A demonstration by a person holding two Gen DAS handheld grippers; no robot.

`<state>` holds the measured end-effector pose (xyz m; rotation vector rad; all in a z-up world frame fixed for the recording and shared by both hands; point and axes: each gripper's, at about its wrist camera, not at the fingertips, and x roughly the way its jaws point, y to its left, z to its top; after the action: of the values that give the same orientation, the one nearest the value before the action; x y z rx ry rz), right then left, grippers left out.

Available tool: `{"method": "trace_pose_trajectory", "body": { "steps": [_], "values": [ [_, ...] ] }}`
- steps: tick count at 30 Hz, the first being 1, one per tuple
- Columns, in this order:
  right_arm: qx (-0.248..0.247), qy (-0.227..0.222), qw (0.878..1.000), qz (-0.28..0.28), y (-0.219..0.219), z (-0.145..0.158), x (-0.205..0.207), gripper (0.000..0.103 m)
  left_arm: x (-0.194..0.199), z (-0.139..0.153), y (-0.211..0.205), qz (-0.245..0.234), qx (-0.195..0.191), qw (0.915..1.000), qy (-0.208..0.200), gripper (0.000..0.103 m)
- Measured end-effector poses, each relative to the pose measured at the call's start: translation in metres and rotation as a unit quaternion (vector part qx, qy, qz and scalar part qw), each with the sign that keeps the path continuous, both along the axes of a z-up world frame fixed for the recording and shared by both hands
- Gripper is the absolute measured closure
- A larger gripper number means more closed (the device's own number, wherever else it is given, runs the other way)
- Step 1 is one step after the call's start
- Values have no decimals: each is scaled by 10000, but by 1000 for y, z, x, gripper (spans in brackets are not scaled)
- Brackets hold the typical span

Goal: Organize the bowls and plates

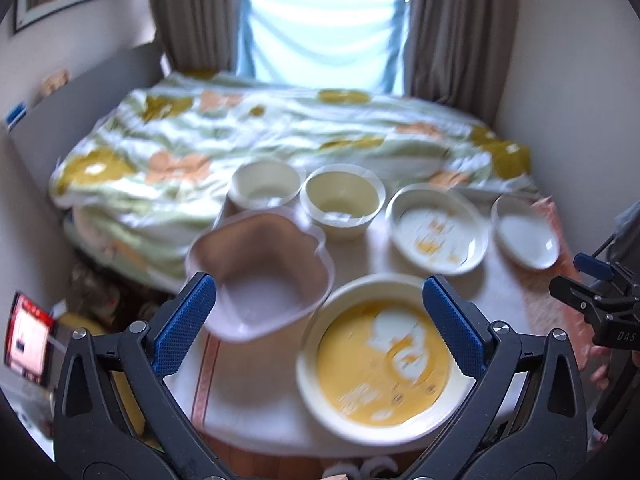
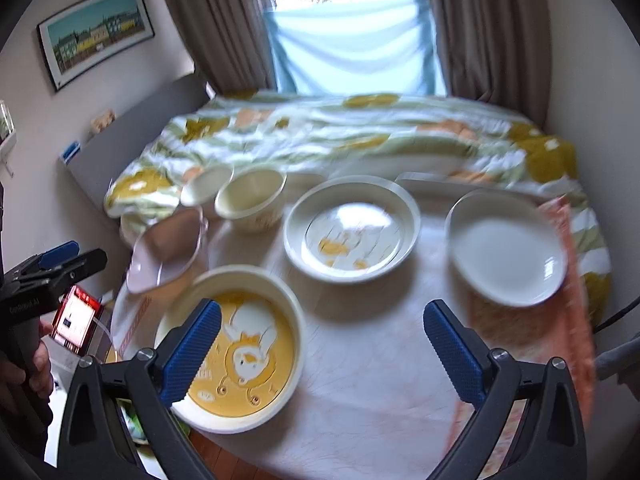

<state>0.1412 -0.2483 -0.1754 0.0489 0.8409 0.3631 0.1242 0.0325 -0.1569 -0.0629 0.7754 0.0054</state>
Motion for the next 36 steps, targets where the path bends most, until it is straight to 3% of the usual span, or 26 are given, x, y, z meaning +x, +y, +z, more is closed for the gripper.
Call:
{"method": "trace_pose_trajectory", "body": {
  "steps": [3, 7, 11, 14, 19, 22, 24, 27, 29, 31, 36],
  "values": [
    [-279, -29, 9992, -289, -22, 25, -1, 2, 25, 24, -20, -404, -7, 9991, -123, 0],
    [-537, -147, 9939, -950, -62, 48, -5, 2, 60, 39, -56, -1123, -442, 9926, -117, 0],
    [-774, -151, 9871, -1392, -95, 53, 4, 2, 104, 36, -104, -1683, -603, 9836, 222, 0],
    [-337, 170, 9848, -1696, -128, 39, 22, 2, 133, 28, -139, -2072, -544, 9757, 469, 0],
    [398, 928, 9703, -2197, -173, -13, 59, 3, 184, -12, -201, -2515, -417, 9609, 1078, 1],
    [733, 1272, 9614, -2326, -189, -43, 79, 17, 222, -49, -241, -2734, -344, 9489, 1541, 5],
    [887, 1571, 9541, -2390, -197, -68, 92, 35, 240, -74, -257, -2827, -304, 9406, 1858, 17],
    [1110, 1917, 9421, -2517, -209, -99, 109, 51, 266, -112, -283, -2969, -204, 9267, 2294, 36],
    [1116, 2033, 9368, -2618, -215, -113, 118, 58, 276, -135, -297, -3063, -80, 9181, 2515, 47],
    [1140, 2100, 9323, -2714, -221, -122, 124, 66, 284, -150, -306, -3136, -22, 9123, 2633, 51],
    [1043, 2042, 9285, -2921, -226, -126, 128, 72, 298, -170, -318, -3225, 44, 9062, 2733, 55]
  ]
}}
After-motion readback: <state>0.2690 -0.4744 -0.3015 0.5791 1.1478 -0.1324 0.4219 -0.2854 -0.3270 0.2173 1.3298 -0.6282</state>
